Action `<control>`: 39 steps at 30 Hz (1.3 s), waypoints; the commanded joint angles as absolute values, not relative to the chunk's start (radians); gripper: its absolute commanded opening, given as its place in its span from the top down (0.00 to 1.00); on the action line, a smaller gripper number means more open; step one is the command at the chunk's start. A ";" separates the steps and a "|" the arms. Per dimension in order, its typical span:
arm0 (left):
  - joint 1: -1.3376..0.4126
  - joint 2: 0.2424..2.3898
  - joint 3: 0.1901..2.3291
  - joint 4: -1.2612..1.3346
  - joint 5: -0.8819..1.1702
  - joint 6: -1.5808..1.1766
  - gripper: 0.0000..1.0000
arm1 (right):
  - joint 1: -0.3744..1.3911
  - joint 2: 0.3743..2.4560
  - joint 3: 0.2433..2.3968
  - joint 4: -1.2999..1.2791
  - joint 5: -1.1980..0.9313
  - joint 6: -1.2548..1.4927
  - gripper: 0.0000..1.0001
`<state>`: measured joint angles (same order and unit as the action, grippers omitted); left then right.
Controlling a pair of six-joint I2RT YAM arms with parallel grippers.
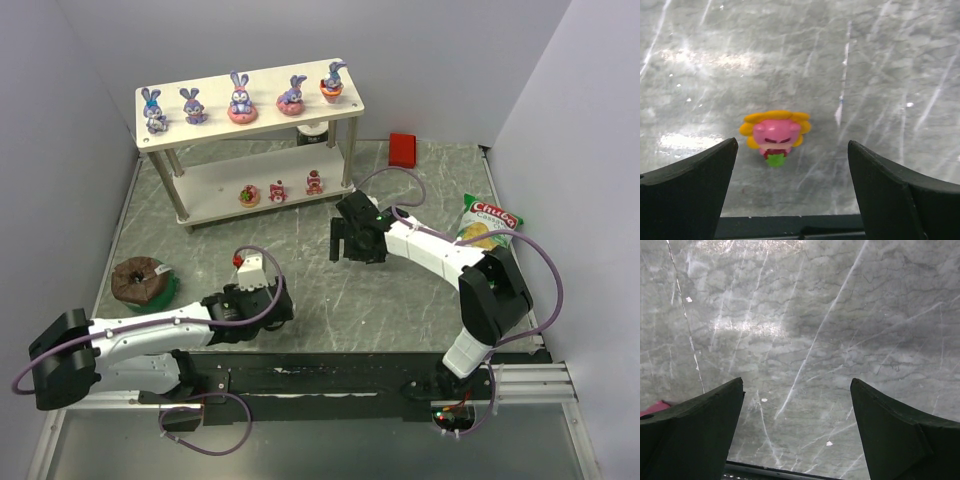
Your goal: Place and organize the plastic toys onto the shelf
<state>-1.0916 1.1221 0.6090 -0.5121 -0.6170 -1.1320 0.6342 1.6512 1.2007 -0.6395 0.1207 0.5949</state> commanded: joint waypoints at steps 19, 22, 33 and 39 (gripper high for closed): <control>-1.135 1.155 0.480 -0.295 -0.750 -1.129 0.17 | 0.621 1.605 1.207 -0.675 0.158 0.614 0.07; -1.135 1.169 0.479 -0.285 -0.749 -1.123 0.21 | 0.620 1.605 1.204 -0.673 0.156 0.612 0.08; -1.135 1.221 0.483 -0.299 -0.758 -1.150 0.27 | 0.615 1.608 1.200 -0.669 0.155 0.618 0.08; -1.135 1.207 0.471 -0.284 -0.758 -1.150 0.30 | 0.614 1.615 1.209 -0.672 0.155 0.618 0.09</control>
